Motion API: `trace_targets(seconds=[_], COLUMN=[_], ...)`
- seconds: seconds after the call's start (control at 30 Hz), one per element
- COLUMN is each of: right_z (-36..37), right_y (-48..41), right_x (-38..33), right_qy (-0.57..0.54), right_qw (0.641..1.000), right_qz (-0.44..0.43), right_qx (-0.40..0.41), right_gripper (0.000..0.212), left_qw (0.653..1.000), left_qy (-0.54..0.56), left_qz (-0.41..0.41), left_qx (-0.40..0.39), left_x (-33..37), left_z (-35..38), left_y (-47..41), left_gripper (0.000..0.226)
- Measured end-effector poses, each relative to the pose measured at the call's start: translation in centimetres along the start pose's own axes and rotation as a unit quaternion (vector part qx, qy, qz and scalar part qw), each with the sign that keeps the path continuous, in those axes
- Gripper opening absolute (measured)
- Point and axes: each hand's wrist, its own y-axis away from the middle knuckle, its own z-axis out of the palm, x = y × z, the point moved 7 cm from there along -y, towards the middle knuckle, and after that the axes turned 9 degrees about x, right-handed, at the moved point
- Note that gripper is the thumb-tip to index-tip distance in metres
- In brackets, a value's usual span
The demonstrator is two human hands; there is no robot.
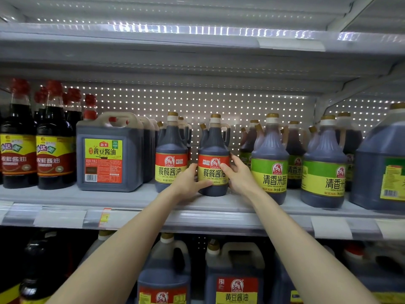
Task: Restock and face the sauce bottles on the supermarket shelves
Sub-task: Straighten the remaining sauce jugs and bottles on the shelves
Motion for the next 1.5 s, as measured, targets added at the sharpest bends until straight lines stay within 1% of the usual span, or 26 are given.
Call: trace_targets(seconds=[0.2,0.6,0.77,0.87,0.93,1.0,1.07,1.13,1.23,1.37,1.5], right_z=[-0.1,0.1,-0.1,-1.1,-2.2,-3.2,-4.2,-5.4,-7.8,-12.0,-15.3], right_y=[0.2,1.2,1.9,2.2,2.4,3.0,3.8,4.6,5.5,5.8,5.1], right_x=[-0.1,-1.0,-2.0,-3.1,-3.8,-4.2,-4.4,-4.7,-5.1,-5.1,-4.5], right_qy=[0.002,-0.005,0.018,0.046,0.054,0.061,0.058,0.054,0.025,-0.01,0.003], right_qw=[1.0,1.0,1.0,0.999,0.997,0.996,0.995,0.994,0.991,0.987,0.986], right_qz=[0.002,0.016,0.016,-0.006,-0.02,-0.032,-0.046,-0.063,-0.076,-0.088,-0.093], right_qx=[0.008,0.001,0.002,0.026,0.047,0.059,0.066,0.077,0.103,0.136,0.14], right_gripper=[0.041,0.043,0.046,0.054,0.056,0.054,0.052,0.047,0.035,0.023,0.022], left_qw=[1.0,1.0,1.0,0.999,0.999,1.0,0.997,0.992,0.992,0.993,0.993], left_qy=[0.007,-0.019,0.005,0.024,0.023,0.011,-0.01,-0.003,0.034,0.074,0.102], left_qz=[-0.004,0.006,-0.001,-0.023,-0.024,-0.009,0.023,0.055,0.074,0.066,0.039], left_qx=[-0.012,0.006,-0.004,-0.005,0.002,0.027,0.08,0.11,0.095,0.064,0.046], left_x=[-0.1,-0.3,0.0,0.2,0.7,1.7,3.0,4.5,6.7,8.9,9.8], left_z=[0.1,0.0,0.0,-0.4,-0.9,-1.7,-2.7,-3.0,-1.5,1.9,5.1], left_y=[0.0,-0.2,-0.2,0.1,0.3,0.8,1.2,1.8,2.5,3.2,3.2], left_gripper=[0.054,0.054,0.052,0.051,0.051,0.049,0.046,0.042,0.04,0.042,0.049])
